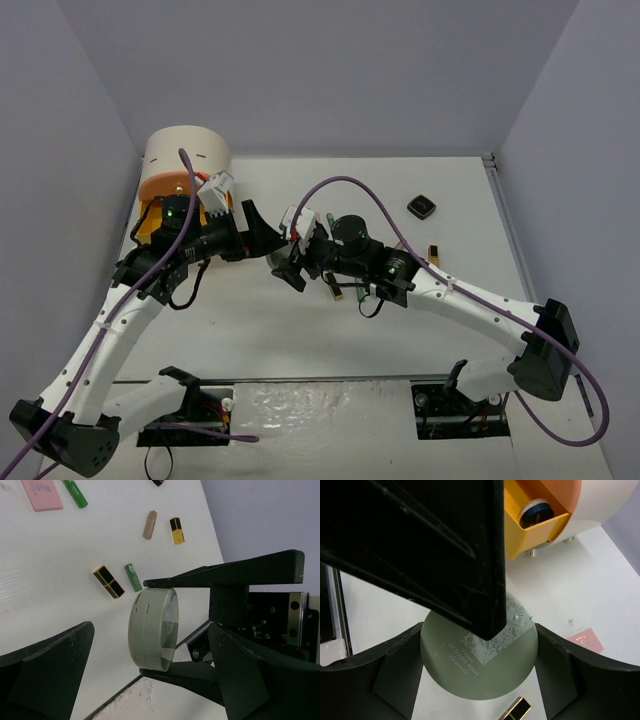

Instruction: Organize the makeup

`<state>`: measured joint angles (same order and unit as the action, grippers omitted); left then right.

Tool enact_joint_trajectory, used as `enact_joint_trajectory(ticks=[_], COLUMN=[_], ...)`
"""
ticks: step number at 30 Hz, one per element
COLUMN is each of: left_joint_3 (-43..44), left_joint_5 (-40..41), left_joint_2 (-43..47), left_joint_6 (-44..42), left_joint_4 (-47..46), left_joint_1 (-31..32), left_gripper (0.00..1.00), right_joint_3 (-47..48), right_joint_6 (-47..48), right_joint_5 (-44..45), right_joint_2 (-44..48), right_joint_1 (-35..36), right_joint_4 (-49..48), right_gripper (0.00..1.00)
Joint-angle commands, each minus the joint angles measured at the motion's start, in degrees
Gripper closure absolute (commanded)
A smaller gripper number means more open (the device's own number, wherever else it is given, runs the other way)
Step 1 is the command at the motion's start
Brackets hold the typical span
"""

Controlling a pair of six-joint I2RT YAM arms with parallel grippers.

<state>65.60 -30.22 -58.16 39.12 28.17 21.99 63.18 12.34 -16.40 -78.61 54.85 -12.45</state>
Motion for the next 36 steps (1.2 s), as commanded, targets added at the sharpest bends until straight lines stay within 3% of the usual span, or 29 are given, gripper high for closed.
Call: enact_joint_trajectory(ticks=[1,7,12,15,18,21,24,25,27,33,36], left_joint_3=[-0.1,-1.6,-1.9,-2.0,-2.7,-3.4,-4.0,-4.1,-4.1,-2.5,-1.7], left_joint_5=[1.8,2.7,2.9,3.1,3.3,3.8,4.3,4.6,5.6,11.6,12.3], left_joint_2=[0.9,0.5,0.0,0.1,0.6,1.3,1.6,1.6,1.9,1.4,0.7], left_joint_6=[1.6,2.5,3.3,3.6,3.9,4.0,3.7,3.6,3.1,-0.5,-1.5], left_joint_4=[-2.0,-3.6,-6.1,-7.9,-10.1,-11.5,-12.1,-12.1,-11.6,-8.5,-7.2], left_joint_1=[2.4,4.6,5.9,6.5,6.6,6.7,6.7,6.7,6.7,5.5,1.1], left_gripper=[0.05,0.16,0.41,0.62,0.81,0.98,1.00,1.00,1.00,1.00,1.00], right_joint_3=[-0.2,-1.0,-1.5,-1.7,-2.1,-2.5,-2.8,-2.9,-3.2,-5.2,-7.3], right_joint_6=[0.8,0.7,0.6,0.5,0.4,0.2,0.1,0.1,-0.3,-1.8,-3.0], right_joint_5=[-0.7,0.2,0.2,0.3,0.5,1.0,1.7,2.0,3.0,4.9,5.6], right_joint_2=[4.7,5.7,5.6,5.5,5.3,5.3,5.3,5.3,5.5,7.8,10.3], right_joint_1=[0.3,0.2,0.2,0.1,0.0,-0.2,-0.3,-0.4,-0.6,-3.1,-5.9], right_joint_4=[-7.1,-7.5,-7.9,-7.9,-8.2,-8.5,-8.5,-8.5,-8.5,-7.4,-6.3], right_gripper=[0.72,0.71,0.71,0.70,0.64,0.50,0.20,0.18,0.01,0.00,0.00])
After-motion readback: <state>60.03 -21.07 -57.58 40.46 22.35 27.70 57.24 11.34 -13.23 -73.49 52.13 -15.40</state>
